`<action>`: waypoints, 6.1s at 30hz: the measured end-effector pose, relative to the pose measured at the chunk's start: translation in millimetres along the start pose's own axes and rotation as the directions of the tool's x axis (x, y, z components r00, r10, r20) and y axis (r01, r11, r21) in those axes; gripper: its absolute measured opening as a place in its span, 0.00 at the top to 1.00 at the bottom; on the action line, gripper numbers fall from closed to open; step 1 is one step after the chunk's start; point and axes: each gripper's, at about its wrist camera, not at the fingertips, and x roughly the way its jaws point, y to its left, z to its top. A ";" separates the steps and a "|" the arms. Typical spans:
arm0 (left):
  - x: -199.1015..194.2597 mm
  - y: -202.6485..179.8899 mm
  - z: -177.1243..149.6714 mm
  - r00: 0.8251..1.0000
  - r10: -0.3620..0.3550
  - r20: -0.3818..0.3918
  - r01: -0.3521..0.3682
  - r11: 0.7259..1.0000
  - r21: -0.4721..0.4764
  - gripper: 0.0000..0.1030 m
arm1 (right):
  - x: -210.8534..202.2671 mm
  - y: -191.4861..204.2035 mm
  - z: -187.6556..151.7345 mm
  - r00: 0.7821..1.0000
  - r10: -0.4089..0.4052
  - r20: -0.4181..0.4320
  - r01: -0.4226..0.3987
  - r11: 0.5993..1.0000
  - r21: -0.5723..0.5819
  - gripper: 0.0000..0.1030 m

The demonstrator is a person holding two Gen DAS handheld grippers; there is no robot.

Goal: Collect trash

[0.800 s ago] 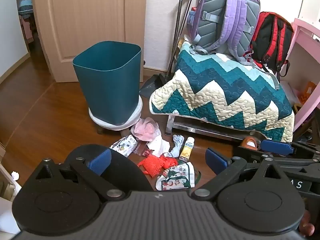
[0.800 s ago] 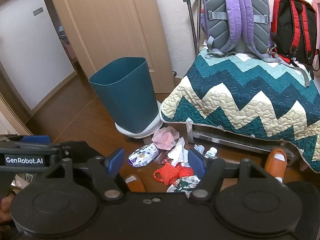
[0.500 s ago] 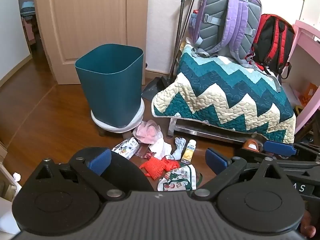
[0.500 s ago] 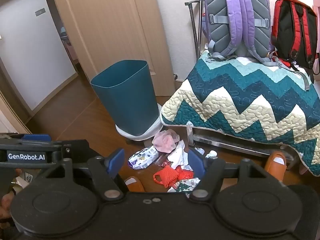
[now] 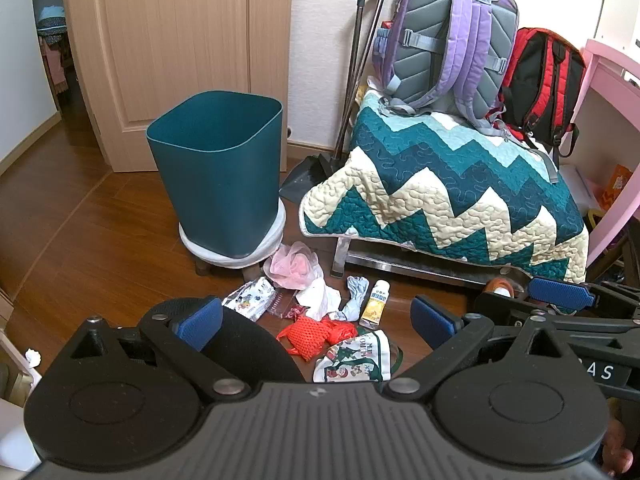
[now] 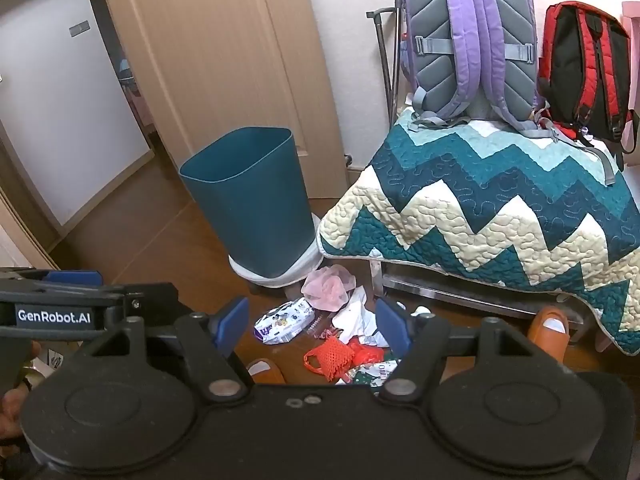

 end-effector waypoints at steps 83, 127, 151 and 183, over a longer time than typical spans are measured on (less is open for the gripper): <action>146.0 17.8 68.9 0.997 0.020 -0.081 -0.017 0.999 0.041 0.02 | 119.2 -69.2 48.2 0.997 -0.080 -0.003 0.079 0.996 -0.031 0.33; 600.8 9.7 -73.5 0.610 0.073 -0.789 -0.205 0.976 -0.068 0.03 | 465.6 -71.0 -130.9 0.780 -0.011 -0.626 -0.483 0.625 -0.613 0.36; 620.6 4.7 -88.2 0.584 -0.010 -0.812 -0.178 0.974 -0.140 0.75 | 475.2 -57.3 -166.6 0.786 -0.083 -0.612 -0.476 0.552 -0.685 0.95; 327.5 20.8 57.8 0.893 -0.065 -0.445 -0.041 0.974 -0.224 0.86 | 261.0 2.0 -29.8 0.935 -0.160 -0.316 -0.057 0.814 -0.578 0.99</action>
